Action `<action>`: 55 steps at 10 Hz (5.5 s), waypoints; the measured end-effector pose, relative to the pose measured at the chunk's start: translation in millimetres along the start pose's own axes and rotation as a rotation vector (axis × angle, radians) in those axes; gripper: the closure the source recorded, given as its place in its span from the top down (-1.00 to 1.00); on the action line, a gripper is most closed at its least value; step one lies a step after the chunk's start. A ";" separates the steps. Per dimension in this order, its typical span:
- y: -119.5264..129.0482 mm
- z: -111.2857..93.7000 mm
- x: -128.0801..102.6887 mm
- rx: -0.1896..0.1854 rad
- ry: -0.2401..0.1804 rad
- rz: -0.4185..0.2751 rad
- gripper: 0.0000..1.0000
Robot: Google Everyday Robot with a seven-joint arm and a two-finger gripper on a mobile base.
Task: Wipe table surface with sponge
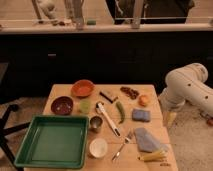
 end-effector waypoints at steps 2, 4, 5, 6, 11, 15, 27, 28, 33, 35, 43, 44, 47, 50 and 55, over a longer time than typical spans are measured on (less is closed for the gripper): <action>0.0 0.0 0.0 0.000 0.000 0.000 0.60; 0.0 0.0 0.0 0.000 0.000 0.000 0.60; 0.0 0.0 0.0 0.000 0.000 0.000 0.60; 0.0 0.0 0.0 0.000 0.000 0.000 0.60; 0.0 0.0 -0.1 0.000 0.000 0.000 0.60; 0.0 0.0 0.0 0.000 0.000 0.000 0.60; -4.4 17.8 5.5 -0.025 -0.122 0.142 0.60; -4.5 25.0 7.5 -0.027 -0.136 0.156 0.60; -9.3 49.3 -3.3 -0.001 -0.146 0.101 0.60; -13.6 59.5 -11.0 -0.007 -0.159 0.054 0.60; -44.1 122.6 -30.2 -0.099 -0.184 0.027 0.60; -45.5 128.9 -30.8 -0.106 -0.175 0.039 0.60; -47.7 149.8 -30.1 -0.123 -0.138 0.079 0.60; -48.0 151.1 -30.8 -0.124 -0.133 0.082 0.60; -46.8 163.9 -4.4 -0.103 -0.170 0.203 0.60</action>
